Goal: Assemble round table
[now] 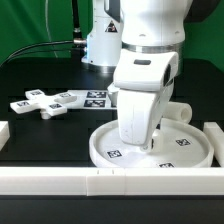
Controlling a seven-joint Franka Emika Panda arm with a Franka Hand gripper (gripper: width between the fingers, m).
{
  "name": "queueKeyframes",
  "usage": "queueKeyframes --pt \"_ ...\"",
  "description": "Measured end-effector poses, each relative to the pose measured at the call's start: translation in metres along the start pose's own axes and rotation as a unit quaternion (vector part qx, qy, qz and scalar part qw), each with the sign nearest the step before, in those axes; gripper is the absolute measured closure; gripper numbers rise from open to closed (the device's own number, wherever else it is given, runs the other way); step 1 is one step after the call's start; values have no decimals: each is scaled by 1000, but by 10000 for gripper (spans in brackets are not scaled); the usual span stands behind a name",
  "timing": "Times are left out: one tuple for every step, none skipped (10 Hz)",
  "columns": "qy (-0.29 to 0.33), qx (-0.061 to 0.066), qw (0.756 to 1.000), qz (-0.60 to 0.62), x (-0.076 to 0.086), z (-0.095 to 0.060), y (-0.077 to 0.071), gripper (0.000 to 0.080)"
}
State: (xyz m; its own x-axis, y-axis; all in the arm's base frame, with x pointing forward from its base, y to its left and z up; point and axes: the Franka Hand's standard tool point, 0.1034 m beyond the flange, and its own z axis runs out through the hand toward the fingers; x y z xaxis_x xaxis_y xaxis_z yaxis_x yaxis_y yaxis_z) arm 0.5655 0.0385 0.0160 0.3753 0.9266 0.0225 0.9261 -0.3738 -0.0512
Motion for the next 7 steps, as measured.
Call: queueKeyframes --pt "0 0 1000 0 0 0 0 385" --pt "0 0 1000 0 0 0 0 385" --pt "0 0 1000 0 -1 0 0 211" --pt "0 0 1000 0 -1 0 0 211" --pt "0 0 1000 1 -1 0 0 161" --pt "0 0 1000 1 -1 0 0 153" --pt "-1 -3 1000 15 -3 -6 0 153"
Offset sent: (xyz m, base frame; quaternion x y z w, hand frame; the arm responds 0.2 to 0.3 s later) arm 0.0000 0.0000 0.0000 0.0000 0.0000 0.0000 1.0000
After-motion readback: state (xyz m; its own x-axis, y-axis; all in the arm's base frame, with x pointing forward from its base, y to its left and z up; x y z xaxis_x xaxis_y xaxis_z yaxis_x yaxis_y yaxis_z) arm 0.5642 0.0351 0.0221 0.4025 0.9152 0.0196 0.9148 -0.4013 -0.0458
